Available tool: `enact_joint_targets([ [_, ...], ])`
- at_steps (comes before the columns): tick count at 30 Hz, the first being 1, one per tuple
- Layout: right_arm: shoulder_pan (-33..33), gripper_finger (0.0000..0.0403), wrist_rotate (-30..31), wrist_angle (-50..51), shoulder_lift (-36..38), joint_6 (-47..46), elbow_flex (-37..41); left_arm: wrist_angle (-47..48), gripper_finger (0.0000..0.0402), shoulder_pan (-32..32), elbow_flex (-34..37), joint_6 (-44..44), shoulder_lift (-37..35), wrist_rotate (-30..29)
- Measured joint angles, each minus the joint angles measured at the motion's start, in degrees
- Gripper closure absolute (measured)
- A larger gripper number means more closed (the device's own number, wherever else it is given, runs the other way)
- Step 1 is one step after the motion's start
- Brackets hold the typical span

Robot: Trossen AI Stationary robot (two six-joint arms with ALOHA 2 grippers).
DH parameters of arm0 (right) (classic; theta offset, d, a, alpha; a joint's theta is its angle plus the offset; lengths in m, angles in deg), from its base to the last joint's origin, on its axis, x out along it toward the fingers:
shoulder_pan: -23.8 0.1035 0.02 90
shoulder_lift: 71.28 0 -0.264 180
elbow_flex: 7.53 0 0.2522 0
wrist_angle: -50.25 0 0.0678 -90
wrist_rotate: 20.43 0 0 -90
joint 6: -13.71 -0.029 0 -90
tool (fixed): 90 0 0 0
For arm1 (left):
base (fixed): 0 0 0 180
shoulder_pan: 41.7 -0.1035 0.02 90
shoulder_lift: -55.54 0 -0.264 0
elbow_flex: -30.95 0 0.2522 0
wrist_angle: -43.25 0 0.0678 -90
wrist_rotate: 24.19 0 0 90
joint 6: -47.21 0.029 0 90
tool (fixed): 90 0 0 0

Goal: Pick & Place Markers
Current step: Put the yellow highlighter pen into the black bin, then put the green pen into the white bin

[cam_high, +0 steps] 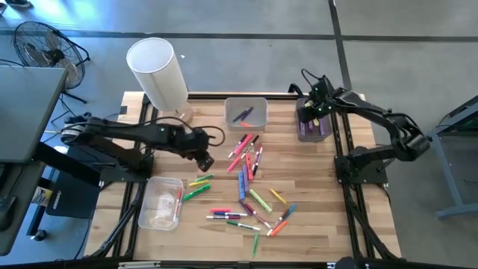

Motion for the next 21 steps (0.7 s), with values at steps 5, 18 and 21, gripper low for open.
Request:
enact_joint_targets([
  [5,0.02,0.0303,0.07,1.4,0.1,-1.22,0.0,-0.28,0.0218,-1.27,1.37,7.83,2.17,5.23],
  [18,0.02,0.0233,-8.93,1.33,0.26,-1.52,0.0,-2.35,0.0218,-1.16,1.37,18.93,11.54,7.45],
  [21,0.07,0.0244,-11.95,1.24,0.55,-0.73,0.0,-3.66,0.0218,-1.16,1.24,20.56,14.27,7.45],
])
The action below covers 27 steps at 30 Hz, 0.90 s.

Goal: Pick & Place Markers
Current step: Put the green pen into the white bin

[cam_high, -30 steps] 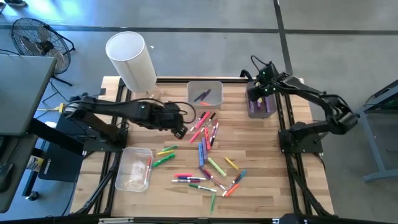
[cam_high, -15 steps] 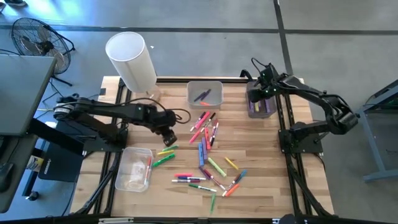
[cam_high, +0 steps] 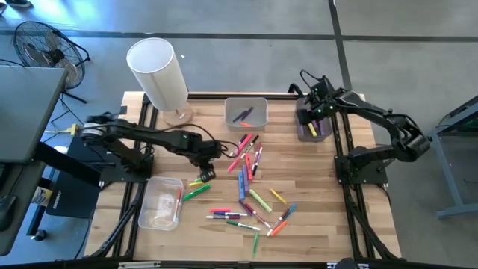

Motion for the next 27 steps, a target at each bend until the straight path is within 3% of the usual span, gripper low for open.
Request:
enact_joint_targets([
  [8,0.87,0.0298,6.16,-2.24,9.04,0.76,0.0,-2.34,0.0218,2.23,0.13,-0.03,4.84,1.04],
  [13,1.25,0.0321,6.16,-3.07,17.91,1.04,-0.02,-3.94,0.0218,4.73,-0.02,-1.62,6.0,-0.42],
  [19,3.39,0.0333,5.37,-3.59,25.86,-0.54,-0.02,-2.89,0.0218,5.27,0.07,-2.9,7.48,-2.72],
  [27,9.32,0.0337,4.52,-4.14,31.13,-4.25,-0.02,-3.8,0.0218,5.29,-0.1,-3.03,12.15,-2.73],
])
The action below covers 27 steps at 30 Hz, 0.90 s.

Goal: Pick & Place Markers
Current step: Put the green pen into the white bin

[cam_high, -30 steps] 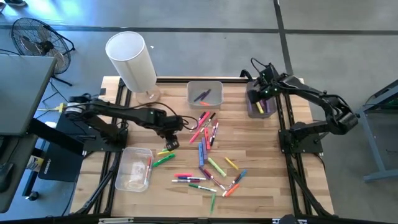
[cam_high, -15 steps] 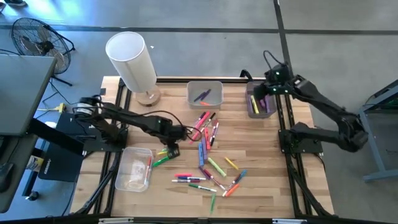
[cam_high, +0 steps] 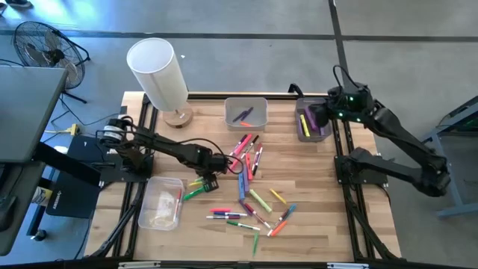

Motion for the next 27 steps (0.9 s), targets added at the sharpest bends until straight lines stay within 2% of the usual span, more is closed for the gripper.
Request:
enact_joint_targets([
  [3,2.87,0.0337,-1.51,-2.37,0.86,-1.03,0.0,-0.22,0.0231,0.02,-0.04,0.0,0.18,-0.42],
  [5,4.92,0.0337,-2.14,-4.28,0.85,-2.29,0.0,-0.8,0.0256,-0.05,0.08,0.01,0.19,-0.44],
  [10,9.58,0.0336,-3.01,-10.55,0.21,-2.83,0.0,-2.31,0.037,-0.46,0.12,3.45,0.26,-1.36],
  [11,10.37,0.0336,-2.96,-11.76,-0.1,-2.83,0.0,-2.64,0.0381,-0.69,0.15,3.98,0.26,-1.64],
  [15,12.86,0.0336,-2.72,-15.69,-1.1,-3.83,0.0,-3.63,0.0375,-1.84,-0.45,3.26,0.42,-1.64],
  [18,14.12,0.0336,-2.62,-17.5,-2.76,-4.34,0.0,-2.02,0.0386,-3.21,-2.73,2.86,0.72,-3.11],
  [21,15.59,0.0336,-2.74,-18.63,-5.08,-4.36,0.0,0.9,0.0387,-4.57,-6.81,2.8,-1.7,-6.5],
  [27,20.47,0.0336,-2.97,-20.59,-11.85,-3.69,0.0,2.34,0.0387,-6.09,-16.54,3.67,-5.68,-7.4],
])
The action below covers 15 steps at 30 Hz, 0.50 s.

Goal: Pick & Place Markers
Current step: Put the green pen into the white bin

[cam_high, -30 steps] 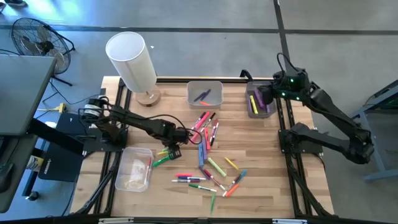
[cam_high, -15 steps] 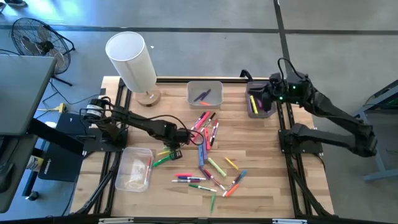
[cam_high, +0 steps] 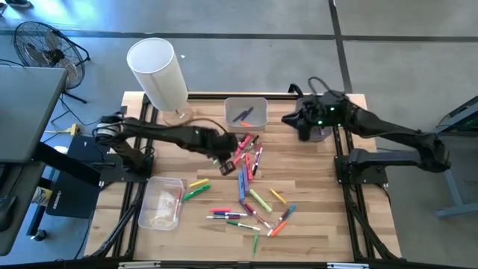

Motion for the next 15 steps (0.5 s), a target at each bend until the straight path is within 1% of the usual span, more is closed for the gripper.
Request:
enact_joint_targets([
  [3,3.0,0.0336,0.02,-3.57,-3.07,1.65,0.01,-1.04,0.0387,-0.63,-5.88,1.46,-2.21,-0.89],
  [6,5.71,0.0336,0.0,-10.25,-5.38,0.9,0.04,-0.34,0.0387,-1.33,-11.39,2.84,-2.89,-0.71],
  [11,9.42,0.0333,0.49,-17.28,-6.99,1.86,0.04,-3.17,0.0387,-2.49,-20.39,6.45,-3.07,0.14],
  [13,10.87,0.0322,2.0,-18.89,-7.03,2.8,0.04,-4.07,0.0387,-2.99,-23.13,8.05,-3.02,1.06],
  [15,12.27,0.03,4.8,-19.75,-7.03,4.53,0.04,-6.06,0.0387,-3.02,-24.75,8.73,-3.02,1.71],
])
